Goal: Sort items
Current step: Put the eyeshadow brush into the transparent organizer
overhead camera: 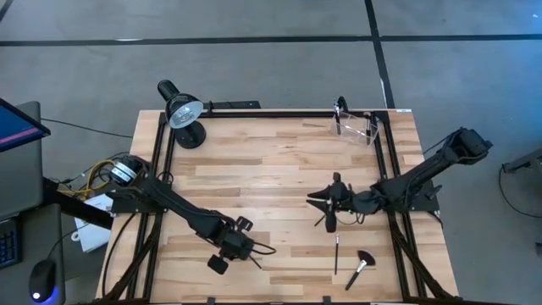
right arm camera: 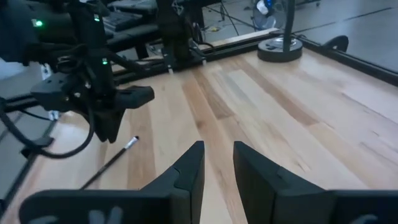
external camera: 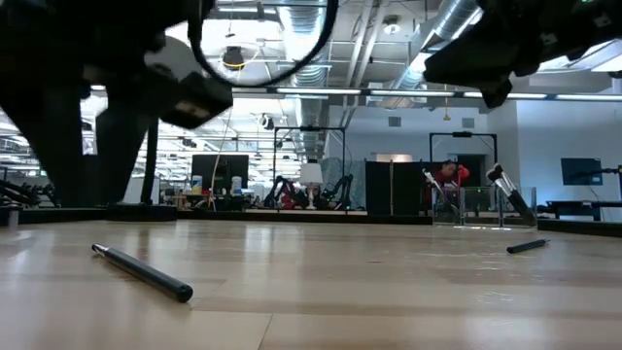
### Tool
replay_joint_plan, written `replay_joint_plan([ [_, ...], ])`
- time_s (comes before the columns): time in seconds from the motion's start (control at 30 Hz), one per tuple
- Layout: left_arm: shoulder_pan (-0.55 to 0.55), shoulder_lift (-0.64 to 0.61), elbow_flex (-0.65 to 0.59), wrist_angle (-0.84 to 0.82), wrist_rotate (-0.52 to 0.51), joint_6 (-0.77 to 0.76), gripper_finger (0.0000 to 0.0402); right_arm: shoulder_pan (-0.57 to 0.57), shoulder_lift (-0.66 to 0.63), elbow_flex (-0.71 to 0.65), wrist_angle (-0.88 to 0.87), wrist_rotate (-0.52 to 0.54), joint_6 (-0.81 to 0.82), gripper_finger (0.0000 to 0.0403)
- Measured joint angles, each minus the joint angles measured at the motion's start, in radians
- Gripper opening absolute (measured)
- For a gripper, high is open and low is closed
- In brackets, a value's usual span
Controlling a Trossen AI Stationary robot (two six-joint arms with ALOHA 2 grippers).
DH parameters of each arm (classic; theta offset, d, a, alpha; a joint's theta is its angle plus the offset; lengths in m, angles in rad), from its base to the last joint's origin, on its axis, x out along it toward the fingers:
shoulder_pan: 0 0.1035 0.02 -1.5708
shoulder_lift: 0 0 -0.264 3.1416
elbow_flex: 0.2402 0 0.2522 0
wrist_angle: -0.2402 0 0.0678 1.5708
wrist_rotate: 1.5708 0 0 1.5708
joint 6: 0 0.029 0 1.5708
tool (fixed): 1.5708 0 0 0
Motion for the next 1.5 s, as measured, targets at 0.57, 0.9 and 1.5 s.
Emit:
replay_joint_plan([
  [0.57, 0.029, 0.031, 0.0, 0.0, 0.016, 0.097, 0.0086, 0.052, 0.222, 0.093, -0.009, 0.003, 0.046, 0.0077],
  [0.9, 0.032, 0.031, -0.068, 0.07, -0.009, 0.082, 0.0086, 0.057, 0.22, 0.094, -0.001, 0.026, 0.057, 0.0077],
  [1.5, 0.031, 0.029, -0.136, 0.184, -0.039, 0.04, 0.0084, 0.057, 0.22, 0.094, -0.007, 0.026, 0.054, 0.0077],
])
